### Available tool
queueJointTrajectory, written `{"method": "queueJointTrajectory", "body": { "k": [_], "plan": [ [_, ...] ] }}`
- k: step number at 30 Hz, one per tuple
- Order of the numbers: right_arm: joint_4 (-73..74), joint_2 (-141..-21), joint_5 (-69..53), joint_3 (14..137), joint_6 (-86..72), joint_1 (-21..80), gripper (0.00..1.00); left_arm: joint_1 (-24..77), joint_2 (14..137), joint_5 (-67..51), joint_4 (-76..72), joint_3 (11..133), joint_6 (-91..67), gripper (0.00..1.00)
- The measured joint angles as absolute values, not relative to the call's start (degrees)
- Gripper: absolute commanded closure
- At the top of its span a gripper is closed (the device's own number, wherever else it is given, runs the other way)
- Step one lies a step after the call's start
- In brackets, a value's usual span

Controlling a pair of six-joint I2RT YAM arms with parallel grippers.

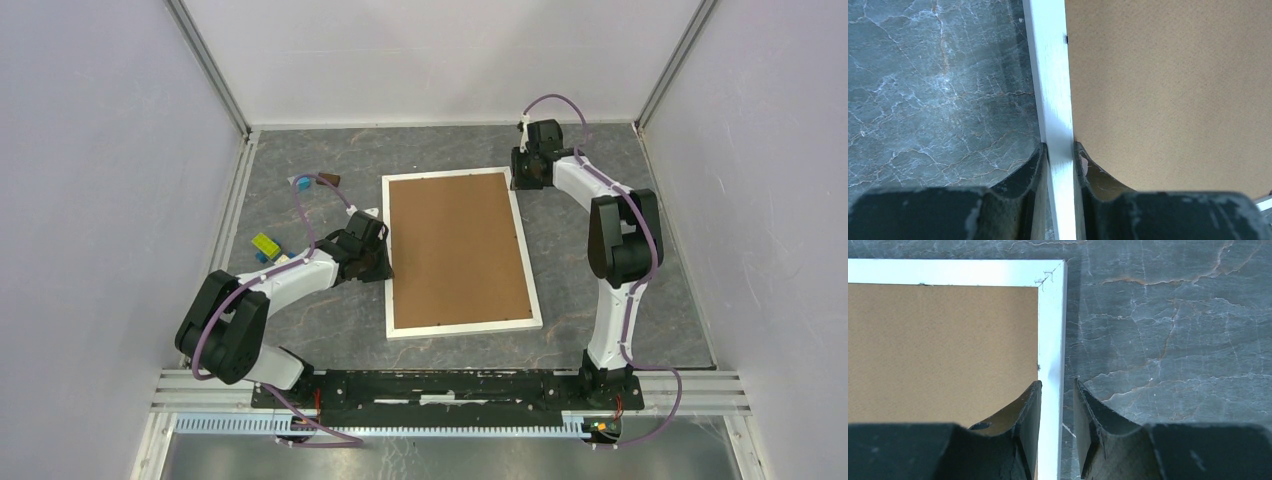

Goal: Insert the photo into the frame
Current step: Install the photo frame at the center of the board.

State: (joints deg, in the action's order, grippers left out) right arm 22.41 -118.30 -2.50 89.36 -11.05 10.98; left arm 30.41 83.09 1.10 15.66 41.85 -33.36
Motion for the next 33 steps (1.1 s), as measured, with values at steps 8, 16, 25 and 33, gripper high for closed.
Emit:
{"method": "queueJointTrajectory", "body": {
  "k": [8, 16, 25, 33],
  "plan": [
    [22.31, -119.83, -3.14, 90.26, -11.05, 10.74, 0.64, 30.41, 83.09, 1.13, 15.64, 41.85, -33.36, 0.97],
    [21.82, -121.71, -4.62, 90.85, -11.07, 10.7, 0.64, 30.41, 83.15, 1.19, 14.98, 41.74, -33.36, 0.98],
    [21.5, -121.89, -5.98, 90.85, -11.07, 10.28, 0.64, 30.41, 83.15, 1.19, 14.9, 41.71, -33.36, 0.98],
    [20.67, -121.3, -7.44, 90.54, -11.92, 8.47, 0.65, 30.41, 83.15, 1.19, 14.9, 41.71, -33.36, 0.98]
  ]
}}
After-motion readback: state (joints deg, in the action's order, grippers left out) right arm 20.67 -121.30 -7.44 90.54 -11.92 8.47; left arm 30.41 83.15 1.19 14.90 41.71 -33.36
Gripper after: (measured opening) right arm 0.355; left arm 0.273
